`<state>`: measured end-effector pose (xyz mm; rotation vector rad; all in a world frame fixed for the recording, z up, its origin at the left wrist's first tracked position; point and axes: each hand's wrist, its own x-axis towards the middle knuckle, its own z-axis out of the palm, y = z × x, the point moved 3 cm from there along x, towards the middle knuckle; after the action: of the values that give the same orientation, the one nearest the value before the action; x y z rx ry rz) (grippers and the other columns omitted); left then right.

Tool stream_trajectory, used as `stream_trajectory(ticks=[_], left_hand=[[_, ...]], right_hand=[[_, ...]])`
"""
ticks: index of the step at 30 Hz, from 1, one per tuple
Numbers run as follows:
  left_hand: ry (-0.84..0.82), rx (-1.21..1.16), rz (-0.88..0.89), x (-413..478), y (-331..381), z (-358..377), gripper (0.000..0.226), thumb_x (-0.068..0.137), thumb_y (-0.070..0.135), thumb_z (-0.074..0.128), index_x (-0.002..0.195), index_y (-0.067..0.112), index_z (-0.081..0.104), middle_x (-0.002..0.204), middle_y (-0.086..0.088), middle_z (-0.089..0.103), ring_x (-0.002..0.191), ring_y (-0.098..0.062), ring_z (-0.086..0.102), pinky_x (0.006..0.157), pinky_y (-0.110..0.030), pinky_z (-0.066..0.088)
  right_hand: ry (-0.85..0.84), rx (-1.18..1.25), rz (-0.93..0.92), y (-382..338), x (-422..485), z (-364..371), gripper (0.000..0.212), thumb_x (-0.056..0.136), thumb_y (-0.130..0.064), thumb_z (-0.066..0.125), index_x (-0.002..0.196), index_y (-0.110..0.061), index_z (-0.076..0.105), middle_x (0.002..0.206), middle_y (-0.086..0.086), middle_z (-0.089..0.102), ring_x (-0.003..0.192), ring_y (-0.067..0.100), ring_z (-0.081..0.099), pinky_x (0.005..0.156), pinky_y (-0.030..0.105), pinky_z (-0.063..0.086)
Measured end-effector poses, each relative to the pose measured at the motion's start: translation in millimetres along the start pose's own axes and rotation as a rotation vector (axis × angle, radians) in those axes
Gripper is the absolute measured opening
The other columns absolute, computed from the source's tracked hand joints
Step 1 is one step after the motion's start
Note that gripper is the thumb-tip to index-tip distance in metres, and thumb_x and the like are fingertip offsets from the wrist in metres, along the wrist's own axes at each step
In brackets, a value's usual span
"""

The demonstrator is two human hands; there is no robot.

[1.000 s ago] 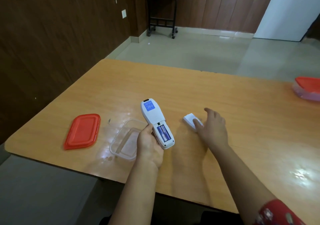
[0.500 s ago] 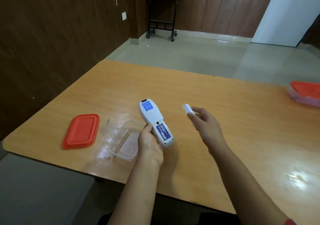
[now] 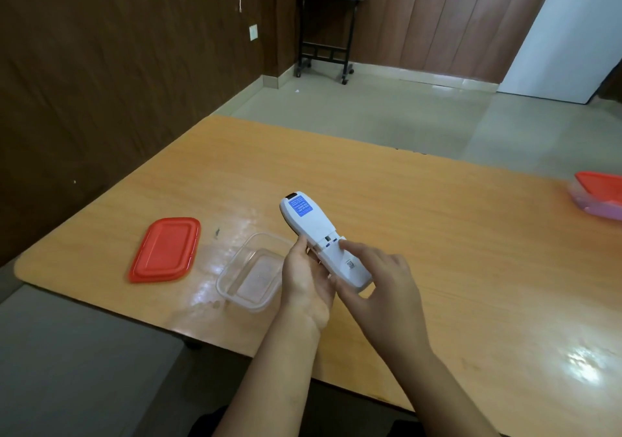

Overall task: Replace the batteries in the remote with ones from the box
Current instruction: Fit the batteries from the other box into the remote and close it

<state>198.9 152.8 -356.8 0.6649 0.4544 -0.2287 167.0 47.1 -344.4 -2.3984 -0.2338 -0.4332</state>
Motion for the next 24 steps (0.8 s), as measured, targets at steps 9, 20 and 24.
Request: stream_trajectory(ticks=[9, 20, 24], left_hand=[[-0.004, 0.009, 0.002, -3.9, 0.2, 2.3, 0.049, 0.101, 0.040, 0.030, 0.128, 0.009, 0.056, 0.095, -0.007, 0.071, 0.086, -0.019, 0.068, 0.058, -0.027, 0.056], [0.018, 0.007, 0.003, -4.6, -0.9, 0.2, 0.048, 0.101, 0.039, 0.031, 0.128, 0.009, 0.057, 0.092, -0.005, 0.071, 0.084, -0.019, 0.068, 0.056, -0.027, 0.056], [0.013, 0.014, 0.003, -3.5, -1.9, -0.5, 0.048, 0.101, 0.040, 0.031, 0.129, 0.010, 0.056, 0.093, -0.005, 0.070, 0.084, -0.018, 0.067, 0.054, -0.025, 0.056]], right_hand=[[0.078, -0.074, -0.025, 1.0, 3.5, 4.8, 0.048, 0.076, -0.027, 0.073, 0.122, -0.030, 0.063, 0.117, -0.014, 0.065, 0.094, 0.016, 0.052, 0.075, 0.010, 0.032], [-0.045, -0.066, 0.011, 4.7, 5.5, 10.5, 0.045, 0.083, -0.031, 0.067, 0.127, -0.034, 0.058, 0.122, -0.015, 0.063, 0.096, 0.017, 0.058, 0.075, 0.021, 0.039], [-0.034, -0.106, 0.011, 3.3, 2.4, 13.0, 0.047, 0.084, -0.031, 0.067, 0.130, -0.033, 0.057, 0.129, -0.013, 0.061, 0.097, 0.021, 0.058, 0.074, 0.023, 0.038]])
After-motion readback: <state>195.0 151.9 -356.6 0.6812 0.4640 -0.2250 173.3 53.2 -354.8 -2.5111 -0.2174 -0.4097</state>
